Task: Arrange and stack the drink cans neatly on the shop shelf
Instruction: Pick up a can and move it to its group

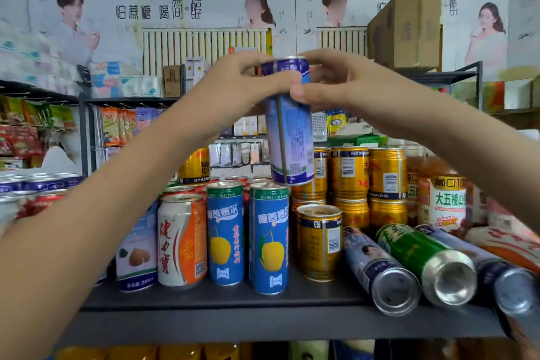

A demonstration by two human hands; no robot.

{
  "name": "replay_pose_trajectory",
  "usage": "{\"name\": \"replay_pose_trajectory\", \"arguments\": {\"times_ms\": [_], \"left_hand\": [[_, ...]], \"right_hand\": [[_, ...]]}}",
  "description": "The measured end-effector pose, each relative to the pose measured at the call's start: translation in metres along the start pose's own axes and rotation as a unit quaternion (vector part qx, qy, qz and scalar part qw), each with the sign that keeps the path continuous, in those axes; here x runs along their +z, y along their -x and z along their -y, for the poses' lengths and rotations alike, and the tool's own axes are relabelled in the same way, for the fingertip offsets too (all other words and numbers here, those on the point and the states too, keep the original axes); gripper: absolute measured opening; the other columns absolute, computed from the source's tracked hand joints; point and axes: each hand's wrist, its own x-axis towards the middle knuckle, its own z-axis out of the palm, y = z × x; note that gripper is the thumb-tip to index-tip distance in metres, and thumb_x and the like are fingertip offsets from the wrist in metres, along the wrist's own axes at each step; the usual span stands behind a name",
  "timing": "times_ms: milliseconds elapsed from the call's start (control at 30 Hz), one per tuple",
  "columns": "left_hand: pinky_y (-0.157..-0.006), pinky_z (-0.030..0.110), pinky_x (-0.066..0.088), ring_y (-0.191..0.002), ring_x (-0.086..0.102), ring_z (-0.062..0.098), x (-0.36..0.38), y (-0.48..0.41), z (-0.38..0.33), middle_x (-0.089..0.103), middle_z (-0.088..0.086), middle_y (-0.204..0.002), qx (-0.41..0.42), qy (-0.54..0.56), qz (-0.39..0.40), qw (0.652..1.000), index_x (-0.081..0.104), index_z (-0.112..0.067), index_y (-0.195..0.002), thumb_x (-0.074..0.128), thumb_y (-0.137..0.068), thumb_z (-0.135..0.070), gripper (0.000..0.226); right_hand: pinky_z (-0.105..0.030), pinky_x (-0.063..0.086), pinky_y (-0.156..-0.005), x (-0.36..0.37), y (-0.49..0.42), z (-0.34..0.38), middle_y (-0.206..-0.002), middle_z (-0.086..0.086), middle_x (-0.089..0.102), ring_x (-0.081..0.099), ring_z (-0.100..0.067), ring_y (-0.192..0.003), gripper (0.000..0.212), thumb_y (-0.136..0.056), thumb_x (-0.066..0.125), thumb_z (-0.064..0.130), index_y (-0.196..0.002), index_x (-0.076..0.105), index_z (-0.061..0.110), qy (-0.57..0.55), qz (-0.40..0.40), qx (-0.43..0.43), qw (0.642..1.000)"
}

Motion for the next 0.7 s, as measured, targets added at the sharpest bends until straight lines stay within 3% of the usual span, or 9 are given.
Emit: {"name": "replay_pose_trajectory", "arguments": {"times_ms": [67,167,333,467,567,700], "left_hand": [[-0.063,0.013,0.051,-0.074,0.067,0.000,0.001,0.008,0.000,0.068,-0.002,-0.090,-0.005,0.006,-0.008,1.000,0.062,-0.026,-0.098,0.066,-0.085,-0.023,0.014],[-0.062,0.012,0.052,-0.075,0.066,-0.003,0.002,0.018,0.000,0.068,-0.009,-0.085,-0.005,0.020,-0.033,0.999,0.063,-0.028,-0.097,0.067,-0.084,-0.025,0.014],[-0.065,0.019,0.056,-0.077,0.066,-0.001,0.004,0.034,0.000,0.069,-0.011,-0.088,-0.016,0.036,-0.069,0.997,0.063,-0.033,-0.091,0.067,-0.084,-0.028,0.010],[-0.064,0.018,0.056,-0.070,0.065,-0.002,0.002,0.046,0.003,0.067,-0.006,-0.087,-0.049,0.042,-0.096,0.993,0.065,-0.025,-0.090,0.065,-0.085,-0.027,0.005],[-0.068,0.020,0.055,-0.069,0.065,0.002,-0.004,0.055,0.007,0.069,-0.004,-0.082,-0.086,0.044,-0.114,0.989,0.065,-0.021,-0.084,0.063,-0.087,-0.027,0.007],[-0.077,0.023,0.052,-0.074,0.066,0.007,-0.013,0.069,0.011,0.071,-0.006,-0.077,-0.128,0.053,-0.127,0.982,0.067,-0.020,-0.079,0.065,-0.084,-0.031,0.012]], "right_hand": [[-0.027,0.051,-0.090,0.002,0.010,-0.004,-0.114,0.005,0.064,0.064,-0.005,-0.100,0.075,-0.070,0.066,0.048,-0.137,0.042,0.025,0.019,0.022,0.011,1.000],[-0.031,0.048,-0.096,0.010,0.025,-0.015,-0.110,0.008,0.067,0.064,-0.004,-0.100,0.068,-0.069,0.065,0.049,-0.131,0.046,0.030,-0.005,0.045,0.031,0.999],[-0.033,0.044,-0.102,0.019,0.037,-0.022,-0.108,0.007,0.068,0.063,-0.004,-0.103,0.064,-0.073,0.065,0.046,-0.132,0.049,0.026,-0.043,0.056,0.047,0.996],[-0.025,0.048,-0.097,0.021,0.044,-0.022,-0.119,0.001,0.065,0.062,-0.007,-0.108,0.048,-0.085,0.057,0.042,-0.128,0.053,0.022,-0.038,0.064,0.057,0.996],[-0.024,0.048,-0.094,0.016,0.048,-0.025,-0.116,0.012,0.063,0.061,0.000,-0.104,0.036,-0.095,0.048,0.040,-0.128,0.054,0.027,-0.008,0.028,0.072,0.997],[-0.024,0.051,-0.091,0.019,0.052,-0.022,-0.112,0.008,0.067,0.064,-0.001,-0.099,0.031,-0.094,0.053,0.035,-0.123,0.057,0.026,-0.028,0.017,0.086,0.996]]}}
